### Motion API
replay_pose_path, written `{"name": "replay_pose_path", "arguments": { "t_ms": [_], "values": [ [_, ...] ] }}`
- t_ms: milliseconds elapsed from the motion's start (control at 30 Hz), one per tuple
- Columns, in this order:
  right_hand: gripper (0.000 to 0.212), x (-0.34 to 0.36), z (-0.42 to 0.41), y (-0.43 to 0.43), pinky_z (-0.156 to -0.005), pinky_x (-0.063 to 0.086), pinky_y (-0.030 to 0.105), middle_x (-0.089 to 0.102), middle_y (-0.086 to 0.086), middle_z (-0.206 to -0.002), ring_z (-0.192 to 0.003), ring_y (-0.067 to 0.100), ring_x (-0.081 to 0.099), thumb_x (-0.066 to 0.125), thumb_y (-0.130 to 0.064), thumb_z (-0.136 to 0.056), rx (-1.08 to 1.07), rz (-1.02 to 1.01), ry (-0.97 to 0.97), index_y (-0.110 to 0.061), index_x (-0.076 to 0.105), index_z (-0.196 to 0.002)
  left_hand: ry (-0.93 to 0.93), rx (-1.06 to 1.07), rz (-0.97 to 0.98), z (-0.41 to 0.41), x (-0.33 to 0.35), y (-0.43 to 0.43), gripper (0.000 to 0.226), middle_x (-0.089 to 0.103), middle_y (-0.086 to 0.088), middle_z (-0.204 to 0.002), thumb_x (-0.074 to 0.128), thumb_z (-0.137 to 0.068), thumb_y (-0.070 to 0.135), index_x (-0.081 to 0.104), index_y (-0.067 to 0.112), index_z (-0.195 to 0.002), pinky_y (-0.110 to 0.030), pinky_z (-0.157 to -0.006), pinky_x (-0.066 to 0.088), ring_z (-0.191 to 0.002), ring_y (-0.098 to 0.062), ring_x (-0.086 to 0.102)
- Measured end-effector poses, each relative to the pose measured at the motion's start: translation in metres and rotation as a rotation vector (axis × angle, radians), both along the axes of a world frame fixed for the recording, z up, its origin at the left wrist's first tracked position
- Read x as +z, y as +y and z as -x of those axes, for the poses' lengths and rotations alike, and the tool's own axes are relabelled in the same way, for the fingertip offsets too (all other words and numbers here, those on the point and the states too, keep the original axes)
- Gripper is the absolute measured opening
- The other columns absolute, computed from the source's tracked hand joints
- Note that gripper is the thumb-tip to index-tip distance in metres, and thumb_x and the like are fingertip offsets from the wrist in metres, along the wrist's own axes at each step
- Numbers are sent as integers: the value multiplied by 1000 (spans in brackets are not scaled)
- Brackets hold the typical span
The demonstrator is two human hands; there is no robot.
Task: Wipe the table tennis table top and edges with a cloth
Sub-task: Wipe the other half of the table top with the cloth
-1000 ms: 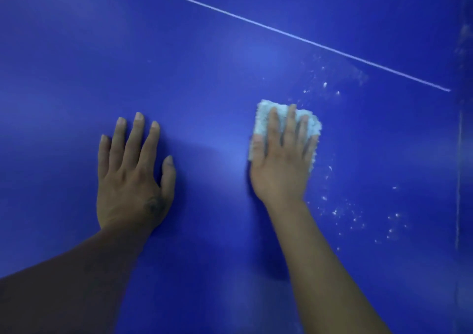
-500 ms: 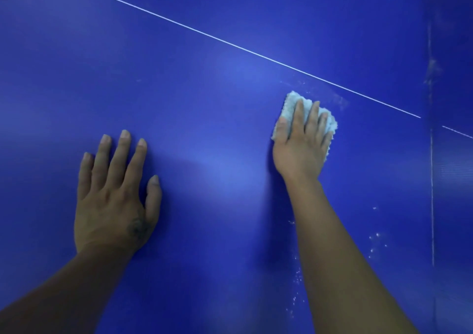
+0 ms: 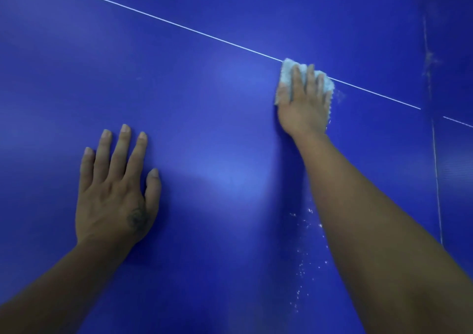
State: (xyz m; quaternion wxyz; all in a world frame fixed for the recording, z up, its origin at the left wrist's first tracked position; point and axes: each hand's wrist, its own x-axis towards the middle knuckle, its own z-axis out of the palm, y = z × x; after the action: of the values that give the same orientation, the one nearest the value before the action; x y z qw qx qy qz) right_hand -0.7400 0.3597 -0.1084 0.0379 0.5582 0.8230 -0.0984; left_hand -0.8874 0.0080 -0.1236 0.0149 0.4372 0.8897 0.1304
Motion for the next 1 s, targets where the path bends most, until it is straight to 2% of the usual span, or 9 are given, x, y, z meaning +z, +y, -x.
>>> {"name": "replay_pose_path", "arguments": {
  "t_ms": [100,200,367,467,667,800,900,1000],
  "values": [
    [64,3,-32,4,-133,-9,53,-8,-2,-181,-166,23,-11,11,-56,-112,-113,19,-4,-34,3,-172,3,-7,11,-1,-1,0,69,18,-8,-179,32,-108,45,27,15,-171,-58,-134,11,-167,-32,10],
    [64,4,-26,-19,-132,-9,56,-10,-1,-180,-166,25,-12,11,-55,-113,-157,26,-4,-34,2,-172,3,-17,27,-4,-1,-4,70,18,-10,-179,33,-108,45,26,14,-171,-60,-133,11,-167,-35,10],
    [63,-2,8,-107,-133,-5,55,-3,1,-181,-167,27,-6,18,-53,-113,143,-22,13,-34,9,-172,17,-80,26,-23,-2,-32,71,19,-12,-179,35,-107,45,27,14,-171,-64,-131,14,-166,-40,12],
    [65,-4,-9,-130,-134,-7,50,-1,-3,-181,-167,22,-7,15,-58,-111,244,-3,52,-35,12,-172,-5,-90,36,-39,-4,-52,75,17,-10,-180,37,-103,48,27,16,-171,-66,-129,15,-166,-40,11],
    [62,3,-88,-81,-134,-4,52,-3,-3,-181,-167,22,-7,17,-55,-113,-17,-6,-1,-36,7,-172,0,-95,39,-44,-6,-58,77,16,-7,-180,38,-101,51,28,19,-171,-65,-130,14,-167,-37,10],
    [63,3,-89,-94,-133,-6,53,-10,-2,-180,-166,23,-12,13,-54,-113,-146,10,-16,-33,1,-172,4,-78,66,-44,-3,-59,75,18,-8,-180,39,-103,51,28,21,-171,-63,-132,13,-167,-36,10],
    [63,0,-60,-134,-133,-5,54,-8,0,-181,-167,26,-10,14,-52,-113,-96,-12,-3,-33,4,-172,-7,-66,85,-45,-1,-59,75,18,-7,-180,38,-103,52,26,23,-171,-61,-133,11,-167,-34,8],
    [62,-2,-32,-188,-133,0,55,2,1,-181,-167,28,-2,17,-52,-113,70,-48,26,-32,14,-172,-9,-67,91,-46,-1,-59,74,17,-6,-180,37,-104,52,25,23,-172,-61,-133,11,-167,-33,7]
  ]
}}
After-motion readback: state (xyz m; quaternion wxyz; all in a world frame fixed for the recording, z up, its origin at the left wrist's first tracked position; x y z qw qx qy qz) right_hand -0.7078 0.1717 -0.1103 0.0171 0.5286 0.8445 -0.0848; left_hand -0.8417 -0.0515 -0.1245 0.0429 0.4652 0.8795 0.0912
